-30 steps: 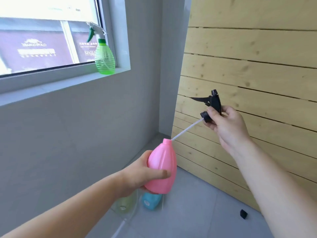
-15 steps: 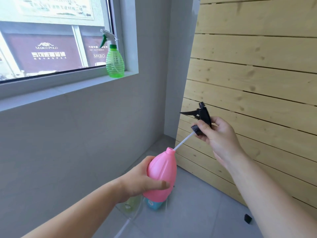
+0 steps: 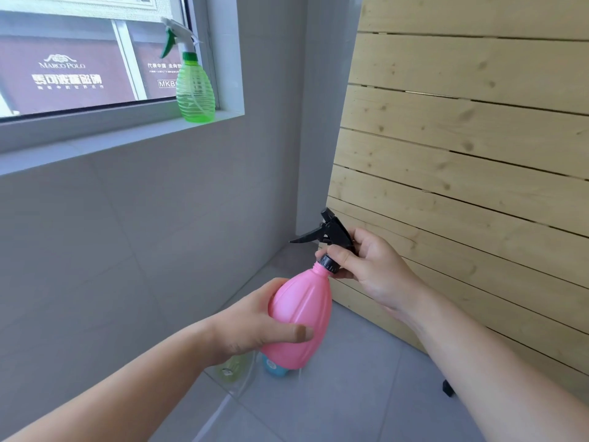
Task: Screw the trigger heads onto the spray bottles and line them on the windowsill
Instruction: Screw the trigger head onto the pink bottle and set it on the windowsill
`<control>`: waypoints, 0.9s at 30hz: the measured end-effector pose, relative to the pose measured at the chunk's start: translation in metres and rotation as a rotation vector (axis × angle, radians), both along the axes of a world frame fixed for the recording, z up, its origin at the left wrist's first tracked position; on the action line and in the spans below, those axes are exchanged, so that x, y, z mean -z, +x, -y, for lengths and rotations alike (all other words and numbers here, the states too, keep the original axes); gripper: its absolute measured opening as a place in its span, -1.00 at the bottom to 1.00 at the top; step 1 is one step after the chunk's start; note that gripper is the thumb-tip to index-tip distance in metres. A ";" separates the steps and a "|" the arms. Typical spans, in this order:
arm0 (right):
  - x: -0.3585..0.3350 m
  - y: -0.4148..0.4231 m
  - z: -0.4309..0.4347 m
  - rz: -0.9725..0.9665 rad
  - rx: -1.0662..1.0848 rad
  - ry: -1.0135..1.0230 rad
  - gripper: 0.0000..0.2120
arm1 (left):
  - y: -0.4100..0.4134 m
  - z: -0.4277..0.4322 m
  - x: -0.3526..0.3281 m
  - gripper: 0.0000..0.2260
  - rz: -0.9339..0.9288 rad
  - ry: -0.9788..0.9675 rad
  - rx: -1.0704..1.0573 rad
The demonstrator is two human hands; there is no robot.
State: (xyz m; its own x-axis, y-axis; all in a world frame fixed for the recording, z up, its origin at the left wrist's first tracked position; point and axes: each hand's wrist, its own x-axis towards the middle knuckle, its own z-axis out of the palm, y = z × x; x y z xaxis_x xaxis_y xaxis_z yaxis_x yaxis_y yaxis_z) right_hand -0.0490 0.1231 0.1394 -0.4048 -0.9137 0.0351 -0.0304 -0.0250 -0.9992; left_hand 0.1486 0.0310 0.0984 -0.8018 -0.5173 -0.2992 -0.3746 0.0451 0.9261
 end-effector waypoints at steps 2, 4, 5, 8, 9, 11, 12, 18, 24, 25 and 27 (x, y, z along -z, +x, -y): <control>0.002 0.000 0.002 -0.003 -0.004 0.003 -0.93 | 0.001 0.002 0.001 -0.34 0.001 -0.003 0.003; 0.003 0.000 0.004 -0.001 0.001 -0.006 -0.94 | 0.001 0.003 0.001 -0.32 0.002 -0.013 0.005; 0.004 0.001 0.004 -0.004 -0.001 -0.008 -0.94 | 0.000 0.003 0.002 -0.32 0.002 -0.017 0.008; 0.006 0.002 0.006 -0.014 -0.024 -0.013 -0.93 | 0.000 0.004 0.002 -0.32 0.004 -0.021 0.013; 0.006 0.002 0.006 -0.020 -0.040 -0.013 -0.92 | 0.001 0.005 0.002 -0.32 0.003 -0.018 0.012; 0.006 0.000 0.005 -0.041 -0.081 -0.006 -0.88 | 0.002 0.005 0.001 -0.33 0.002 -0.009 0.015; 0.006 0.000 0.005 -0.052 -0.103 -0.001 -0.86 | 0.002 0.006 0.001 -0.33 0.001 -0.003 0.020; 0.007 -0.004 0.002 -0.120 -0.156 -0.001 -0.81 | 0.004 0.005 -0.002 -0.41 0.000 0.006 0.047; 0.010 0.001 0.008 -0.202 -0.092 0.007 -0.83 | 0.002 0.004 -0.001 -0.40 0.008 -0.001 0.037; 0.011 0.002 0.008 -0.186 -0.089 0.006 -0.83 | 0.003 0.003 -0.001 -0.39 0.009 -0.001 0.031; 0.012 0.002 0.008 -0.134 -0.099 0.000 -0.82 | 0.003 0.004 -0.001 -0.37 0.008 -0.005 0.024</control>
State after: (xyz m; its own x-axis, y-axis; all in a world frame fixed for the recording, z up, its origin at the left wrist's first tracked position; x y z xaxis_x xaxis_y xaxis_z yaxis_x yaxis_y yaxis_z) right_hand -0.0473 0.1147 0.1278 -0.3049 -0.9488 0.0830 -0.1609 -0.0345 -0.9864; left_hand 0.1519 0.0272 0.0993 -0.8113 -0.4997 -0.3033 -0.3810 0.0587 0.9227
